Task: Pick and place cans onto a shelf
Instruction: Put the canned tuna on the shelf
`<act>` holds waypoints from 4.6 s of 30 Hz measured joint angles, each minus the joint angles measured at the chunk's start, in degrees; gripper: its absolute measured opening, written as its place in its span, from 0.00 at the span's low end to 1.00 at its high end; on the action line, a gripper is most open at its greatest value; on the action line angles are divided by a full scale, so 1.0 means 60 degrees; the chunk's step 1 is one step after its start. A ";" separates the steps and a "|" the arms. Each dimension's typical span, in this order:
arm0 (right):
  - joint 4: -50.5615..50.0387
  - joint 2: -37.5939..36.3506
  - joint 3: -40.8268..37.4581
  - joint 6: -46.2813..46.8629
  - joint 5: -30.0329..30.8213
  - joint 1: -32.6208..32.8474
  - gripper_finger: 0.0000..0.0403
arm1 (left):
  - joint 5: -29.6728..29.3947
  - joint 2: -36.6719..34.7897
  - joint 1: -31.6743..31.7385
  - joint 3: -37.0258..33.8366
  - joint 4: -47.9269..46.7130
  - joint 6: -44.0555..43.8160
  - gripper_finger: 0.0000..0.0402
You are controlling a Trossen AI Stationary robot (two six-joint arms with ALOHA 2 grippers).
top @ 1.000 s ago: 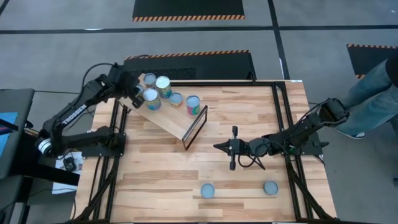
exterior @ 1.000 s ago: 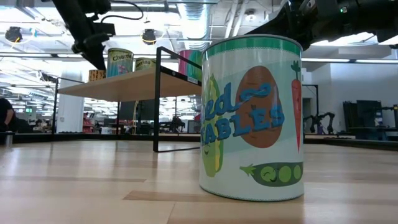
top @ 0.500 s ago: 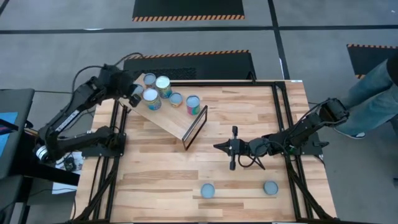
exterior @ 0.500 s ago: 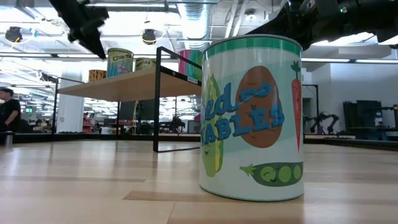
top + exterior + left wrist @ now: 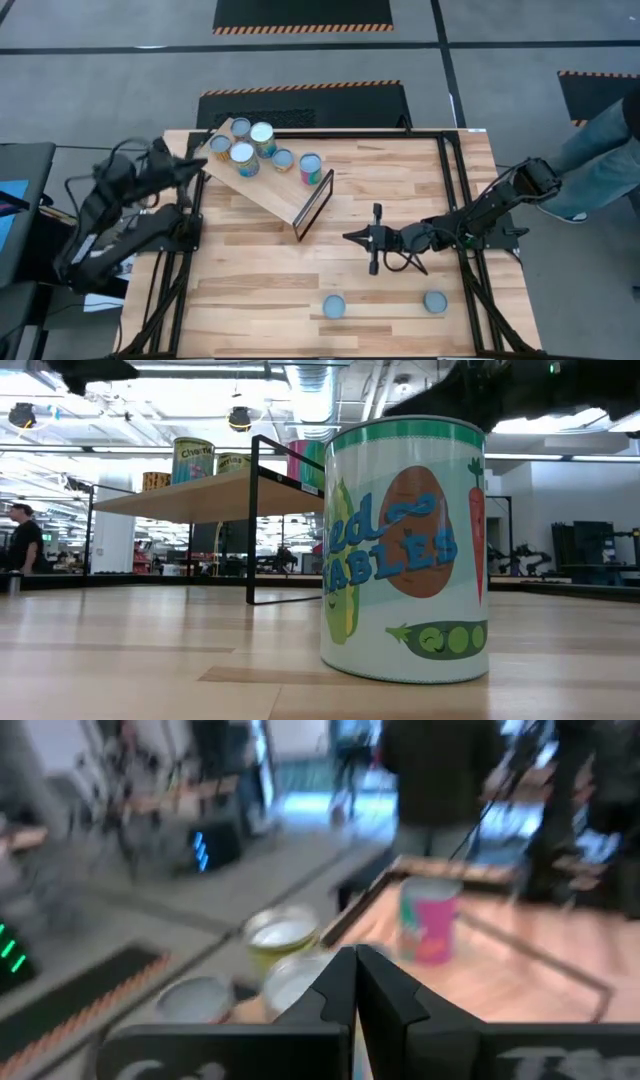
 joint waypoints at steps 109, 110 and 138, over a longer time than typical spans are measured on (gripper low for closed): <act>-1.3445 0.2811 1.0563 0.4638 -0.3185 -0.0230 0.04 | -0.0596 -0.1844 -0.3700 -0.4703 0.6622 -0.0689 0.00; -1.3332 0.3010 1.0979 0.3967 -0.3186 -0.0428 0.04 | -0.0594 -0.1844 -0.3700 -0.4703 0.6618 -0.0700 0.00; -1.5866 0.7923 1.6865 -0.2894 -0.3504 -0.3914 0.05 | -0.0590 -0.1844 -0.3702 -0.4703 0.6127 -0.0714 0.00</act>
